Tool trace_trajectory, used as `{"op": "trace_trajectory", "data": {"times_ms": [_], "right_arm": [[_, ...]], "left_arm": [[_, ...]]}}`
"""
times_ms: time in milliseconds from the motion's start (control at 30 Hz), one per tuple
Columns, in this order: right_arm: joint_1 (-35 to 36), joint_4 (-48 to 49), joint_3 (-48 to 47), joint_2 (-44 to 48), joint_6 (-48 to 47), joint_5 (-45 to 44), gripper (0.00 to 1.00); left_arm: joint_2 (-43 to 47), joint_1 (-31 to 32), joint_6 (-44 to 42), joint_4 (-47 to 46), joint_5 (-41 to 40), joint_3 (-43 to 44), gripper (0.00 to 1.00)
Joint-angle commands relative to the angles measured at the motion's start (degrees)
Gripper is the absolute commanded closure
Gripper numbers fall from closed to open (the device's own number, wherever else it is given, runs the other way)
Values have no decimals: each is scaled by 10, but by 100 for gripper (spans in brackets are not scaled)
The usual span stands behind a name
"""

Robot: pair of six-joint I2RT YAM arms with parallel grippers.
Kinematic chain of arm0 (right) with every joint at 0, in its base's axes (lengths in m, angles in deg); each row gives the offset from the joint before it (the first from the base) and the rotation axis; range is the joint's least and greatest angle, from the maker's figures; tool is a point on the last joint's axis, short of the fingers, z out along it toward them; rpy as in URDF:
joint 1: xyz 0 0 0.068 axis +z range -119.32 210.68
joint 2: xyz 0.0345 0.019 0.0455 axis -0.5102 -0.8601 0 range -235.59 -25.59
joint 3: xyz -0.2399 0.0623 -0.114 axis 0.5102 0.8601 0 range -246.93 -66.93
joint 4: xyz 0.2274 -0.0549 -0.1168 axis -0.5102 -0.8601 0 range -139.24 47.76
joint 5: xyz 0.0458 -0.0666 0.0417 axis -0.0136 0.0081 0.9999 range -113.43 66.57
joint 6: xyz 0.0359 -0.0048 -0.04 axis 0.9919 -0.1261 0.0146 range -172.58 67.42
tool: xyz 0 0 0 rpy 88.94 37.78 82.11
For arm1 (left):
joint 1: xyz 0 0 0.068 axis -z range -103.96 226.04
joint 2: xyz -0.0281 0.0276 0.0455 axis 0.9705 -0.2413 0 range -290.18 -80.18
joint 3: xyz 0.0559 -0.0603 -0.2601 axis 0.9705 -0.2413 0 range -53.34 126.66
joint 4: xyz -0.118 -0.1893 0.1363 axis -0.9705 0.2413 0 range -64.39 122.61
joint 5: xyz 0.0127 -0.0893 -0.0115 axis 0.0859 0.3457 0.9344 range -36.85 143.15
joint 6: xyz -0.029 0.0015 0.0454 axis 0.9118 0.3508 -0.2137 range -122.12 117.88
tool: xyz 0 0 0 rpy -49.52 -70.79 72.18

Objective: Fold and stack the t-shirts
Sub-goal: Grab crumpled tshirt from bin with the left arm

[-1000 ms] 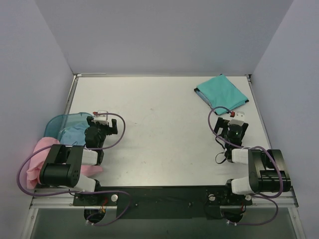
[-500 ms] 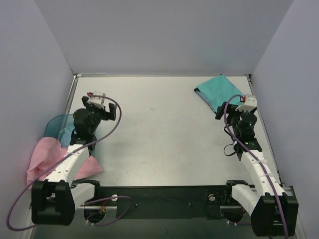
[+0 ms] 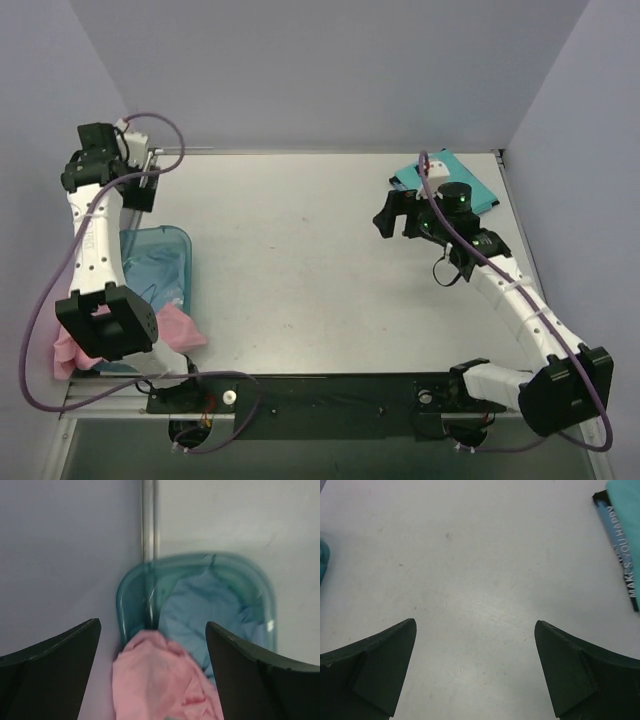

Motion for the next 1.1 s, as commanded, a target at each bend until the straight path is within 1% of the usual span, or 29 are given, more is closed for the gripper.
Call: {"op": "trace_trajectory", "data": {"times_ms": [0, 33, 67, 100, 133, 167, 200, 233, 267, 333, 367, 400, 433, 467, 500, 533, 567, 700, 733, 767, 833, 867, 933, 1000, 1033, 1067], "right_arm": [[56, -109, -72, -50, -26, 27, 0], [74, -116, -84, -56, -30, 28, 0], [91, -123, -93, -67, -38, 25, 0], [100, -130, -98, -73, -41, 25, 0], [116, -132, -102, -76, -43, 21, 0], [126, -133, -104, -78, -44, 18, 0], [143, -133, -103, -78, -48, 11, 0], [151, -132, -101, -77, -51, 6, 0], [168, -133, -97, -76, -56, -12, 0], [189, -132, -89, -73, -64, -36, 0], [195, -133, -85, -68, -67, -44, 0], [206, -134, -79, -67, -70, -55, 0], [209, -134, -75, -60, -70, -60, 0], [212, -133, -66, -57, -69, -69, 0], [212, -131, -63, -51, -70, -73, 0], [212, -130, -55, -47, -69, -86, 0], [212, -128, -51, -42, -70, -90, 0], [214, -131, -43, -33, -92, -102, 0], [213, -132, -44, -32, -94, -104, 0], [214, -133, -44, -33, -100, -104, 0], [213, -132, -45, -35, -106, -106, 0], [214, -132, -45, -36, -107, -105, 0], [214, -132, -46, -36, -111, -102, 0], [213, -132, -46, -35, -113, -100, 0], [212, -132, -43, -32, -113, -97, 0], [212, -132, -43, -30, -127, -95, 0]], "left_arm": [[25, -71, -49, 206, -112, -86, 3], [43, -72, -61, 161, -122, -116, 3], [76, -71, -78, 138, -169, -182, 3], [86, -73, -92, 82, -199, -210, 3], [105, -72, -135, 48, -280, -279, 3], [115, -75, -156, -32, -308, -315, 3], [124, -75, -191, -65, -346, -355, 3], [124, -75, -194, -90, -353, -365, 4], [117, -75, -193, -91, -369, -366, 5], [103, -75, -199, -115, -414, -368, 10], [99, -75, -201, -122, -422, -368, 14], [88, -75, -202, -121, -440, -370, 15], [79, -76, -199, -99, -443, -370, 16], [61, -77, -175, -77, -434, -365, 16], [48, -77, -161, -13, -406, -359, 16], [25, -76, -133, 18, -398, -349, 16], [18, -76, -127, 41, -398, -348, 16], [-18, -77, -110, 81, -404, -336, 17], [-20, -76, -109, 78, -411, -335, 19], [-23, -77, -113, 73, -427, -336, 22], [-25, -77, -124, 49, -456, -338, 43], [-27, -77, -129, 38, -463, -337, 70], [-28, -76, -141, 13, -489, -340, 94], [-24, -78, -161, -4, -513, -346, 96], [-23, -77, -167, -3, -517, -346, 93], [-24, -77, -169, 11, -519, -346, 80]]}}
